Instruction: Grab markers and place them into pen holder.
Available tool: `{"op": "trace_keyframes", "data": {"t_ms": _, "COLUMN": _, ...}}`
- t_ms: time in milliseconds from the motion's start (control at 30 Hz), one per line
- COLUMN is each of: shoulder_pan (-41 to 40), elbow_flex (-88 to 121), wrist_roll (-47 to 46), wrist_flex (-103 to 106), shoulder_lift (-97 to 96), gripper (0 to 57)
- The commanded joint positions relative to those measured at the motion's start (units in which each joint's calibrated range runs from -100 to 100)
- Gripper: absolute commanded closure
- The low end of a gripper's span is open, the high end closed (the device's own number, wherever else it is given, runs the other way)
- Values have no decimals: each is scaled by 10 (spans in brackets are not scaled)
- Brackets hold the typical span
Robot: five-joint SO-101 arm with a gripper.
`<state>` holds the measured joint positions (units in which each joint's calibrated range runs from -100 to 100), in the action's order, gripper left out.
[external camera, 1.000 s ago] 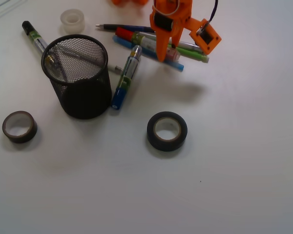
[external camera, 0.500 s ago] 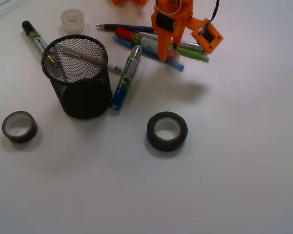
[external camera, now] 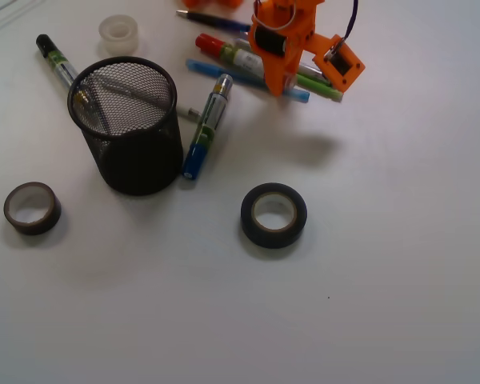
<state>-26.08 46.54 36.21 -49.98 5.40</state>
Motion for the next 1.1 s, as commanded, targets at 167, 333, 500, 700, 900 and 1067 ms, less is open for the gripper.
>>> {"op": "trace_keyframes", "data": {"t_ms": 167, "shoulder_pan": 0, "elbow_flex": -32, "wrist_roll": -14, "wrist_flex": -3, "shoulder_lift": 10, "gripper": 569}}
{"op": "trace_keyframes", "data": {"t_ms": 333, "shoulder_pan": 3, "elbow_flex": -123, "wrist_roll": -29, "wrist_flex": -98, "shoulder_lift": 2, "gripper": 569}}
{"op": "trace_keyframes", "data": {"t_ms": 500, "shoulder_pan": 26, "elbow_flex": -209, "wrist_roll": -54, "wrist_flex": -163, "shoulder_lift": 4, "gripper": 569}}
{"op": "trace_keyframes", "data": {"t_ms": 700, "shoulder_pan": 58, "elbow_flex": -441, "wrist_roll": -73, "wrist_flex": -169, "shoulder_lift": 10, "gripper": 570}}
{"op": "trace_keyframes", "data": {"t_ms": 900, "shoulder_pan": 115, "elbow_flex": -676, "wrist_roll": -38, "wrist_flex": -170, "shoulder_lift": 3, "gripper": 570}}
{"op": "trace_keyframes", "data": {"t_ms": 1067, "shoulder_pan": 184, "elbow_flex": -753, "wrist_roll": 29, "wrist_flex": -166, "shoulder_lift": 10, "gripper": 570}}
